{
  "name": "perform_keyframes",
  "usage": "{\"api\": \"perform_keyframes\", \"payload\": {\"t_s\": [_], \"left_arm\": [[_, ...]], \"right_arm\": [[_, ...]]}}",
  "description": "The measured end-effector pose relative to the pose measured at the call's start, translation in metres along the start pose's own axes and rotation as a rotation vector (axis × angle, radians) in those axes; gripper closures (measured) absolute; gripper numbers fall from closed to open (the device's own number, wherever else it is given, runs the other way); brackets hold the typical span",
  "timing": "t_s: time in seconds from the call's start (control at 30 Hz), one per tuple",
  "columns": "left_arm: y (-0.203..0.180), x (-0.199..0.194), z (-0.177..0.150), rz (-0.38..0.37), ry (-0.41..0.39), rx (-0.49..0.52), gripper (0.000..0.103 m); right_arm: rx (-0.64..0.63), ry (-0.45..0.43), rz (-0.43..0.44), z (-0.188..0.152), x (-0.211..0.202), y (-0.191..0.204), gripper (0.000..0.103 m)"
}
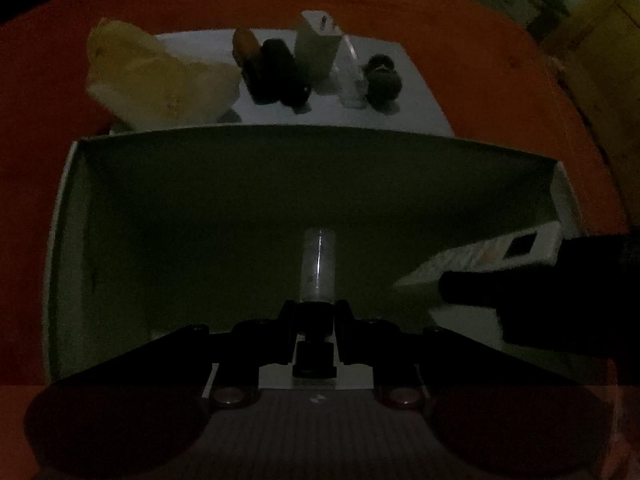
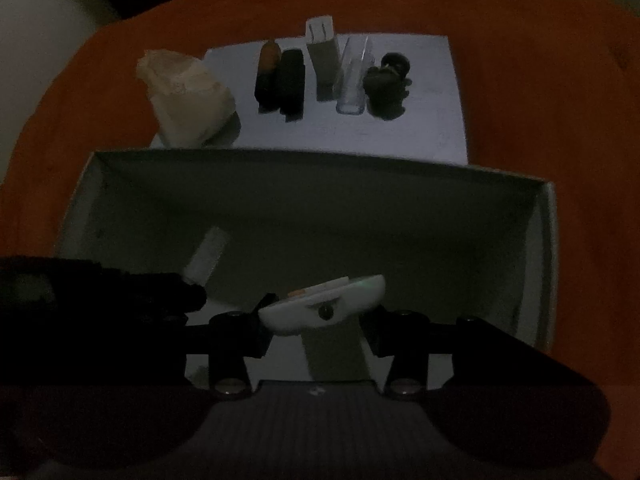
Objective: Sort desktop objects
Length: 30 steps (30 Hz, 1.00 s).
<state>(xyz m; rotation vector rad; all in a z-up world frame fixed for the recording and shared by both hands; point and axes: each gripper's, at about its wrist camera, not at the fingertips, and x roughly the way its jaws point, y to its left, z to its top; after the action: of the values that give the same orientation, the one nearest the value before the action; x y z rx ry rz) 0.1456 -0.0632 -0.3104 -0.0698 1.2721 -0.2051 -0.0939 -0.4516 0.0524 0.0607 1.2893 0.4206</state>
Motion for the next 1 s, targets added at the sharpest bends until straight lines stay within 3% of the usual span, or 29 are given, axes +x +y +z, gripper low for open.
{"api": "perform_keyframes", "payload": {"t_s": [0.5, 0.77, 1.0], "left_arm": [[-0.005, 0.019, -0.002, 0.023, 0.033, -0.002, 0.087], [-0.019, 0.015, -0.017, -0.007, 0.062, 0.024, 0.087], [-0.036, 0.017, -0.032, 0.016, 0.078, 0.043, 0.087]], "right_arm": [[-0.050, 0.002, 0.002, -0.007, 0.021, 0.005, 0.056], [-0.070, 0.102, 0.003, -0.022, 0.027, 0.006, 0.059], [-0.059, 0.173, -0.012, -0.034, 0.043, 0.005, 0.060]]}}
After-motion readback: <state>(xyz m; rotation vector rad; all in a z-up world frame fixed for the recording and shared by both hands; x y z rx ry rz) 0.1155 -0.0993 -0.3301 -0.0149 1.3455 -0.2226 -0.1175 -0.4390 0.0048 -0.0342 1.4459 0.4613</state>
